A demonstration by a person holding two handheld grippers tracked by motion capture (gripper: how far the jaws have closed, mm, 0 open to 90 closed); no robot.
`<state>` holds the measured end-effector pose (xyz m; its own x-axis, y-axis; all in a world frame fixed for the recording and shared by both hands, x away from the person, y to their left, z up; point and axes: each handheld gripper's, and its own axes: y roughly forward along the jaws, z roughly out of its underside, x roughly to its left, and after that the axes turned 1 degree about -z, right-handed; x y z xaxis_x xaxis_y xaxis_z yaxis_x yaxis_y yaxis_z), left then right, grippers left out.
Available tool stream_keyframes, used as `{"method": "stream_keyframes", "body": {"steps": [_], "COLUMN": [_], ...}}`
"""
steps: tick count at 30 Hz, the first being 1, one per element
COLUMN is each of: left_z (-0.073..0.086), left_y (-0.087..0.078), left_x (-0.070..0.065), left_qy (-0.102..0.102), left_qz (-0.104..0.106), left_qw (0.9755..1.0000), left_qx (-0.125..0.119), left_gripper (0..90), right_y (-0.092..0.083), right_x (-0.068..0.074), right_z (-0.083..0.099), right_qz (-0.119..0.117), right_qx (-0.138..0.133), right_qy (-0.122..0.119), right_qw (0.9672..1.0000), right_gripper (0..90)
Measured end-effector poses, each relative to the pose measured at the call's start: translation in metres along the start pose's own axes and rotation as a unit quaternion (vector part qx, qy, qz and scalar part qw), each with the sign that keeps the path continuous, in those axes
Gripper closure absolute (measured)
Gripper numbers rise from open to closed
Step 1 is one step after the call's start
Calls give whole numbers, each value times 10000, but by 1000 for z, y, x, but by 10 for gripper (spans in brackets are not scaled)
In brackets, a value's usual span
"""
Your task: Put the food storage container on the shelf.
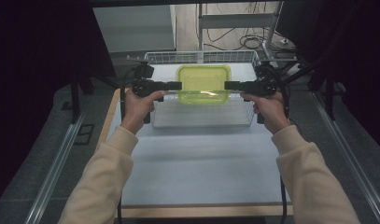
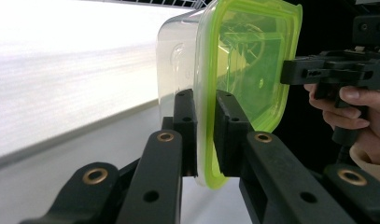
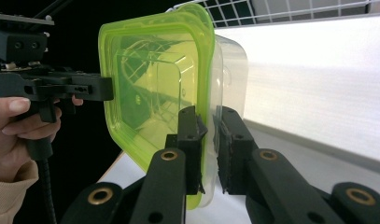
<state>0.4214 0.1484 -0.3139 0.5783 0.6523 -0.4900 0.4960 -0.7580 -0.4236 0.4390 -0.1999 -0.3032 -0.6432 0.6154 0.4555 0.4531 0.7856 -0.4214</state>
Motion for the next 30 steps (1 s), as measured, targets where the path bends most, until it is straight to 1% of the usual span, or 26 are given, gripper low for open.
{"method": "stream_keyframes", "body": {"steps": [7,13,14,18,19,22,24,28,30], "left_z": [-16,-25,-26,-28,-29,-30,-31,-33,-34], "left_y": [12,22,24,29,30,35,38,44,46], "left_x": [8,15,17,19,20,24,25,27,29], "left_qy": [-17,-144,-148,-221,-197,-253,-279,-345,-392], "left_qz": [-86,-98,-105,-215,-233,-255,-280,-274,-270], "left_qw": [10000,9998,9998,9995,9995,9993,9992,9990,9989], "left_qx": [37,6,30,75,94,102,111,55,37], "left_gripper": [810,808,808,806,806,805,804,804,803], "right_y": [4,9,9,15,16,19,20,24,26], "right_x": [-7,-17,-18,-25,-26,-31,-34,-42,-46], "right_z": [-14,-26,-28,-29,-29,-30,-30,-32,-32], "right_qz": [132,204,204,223,230,236,258,312,273], "right_qx": [-24,13,32,56,60,69,83,81,7], "right_qy": [49,93,130,205,231,317,332,418,492], "right_qw": [9999,9997,9997,9995,9995,9992,9991,9986,9984], "right_gripper": [810,809,809,809,808,807,806,801,799]}}
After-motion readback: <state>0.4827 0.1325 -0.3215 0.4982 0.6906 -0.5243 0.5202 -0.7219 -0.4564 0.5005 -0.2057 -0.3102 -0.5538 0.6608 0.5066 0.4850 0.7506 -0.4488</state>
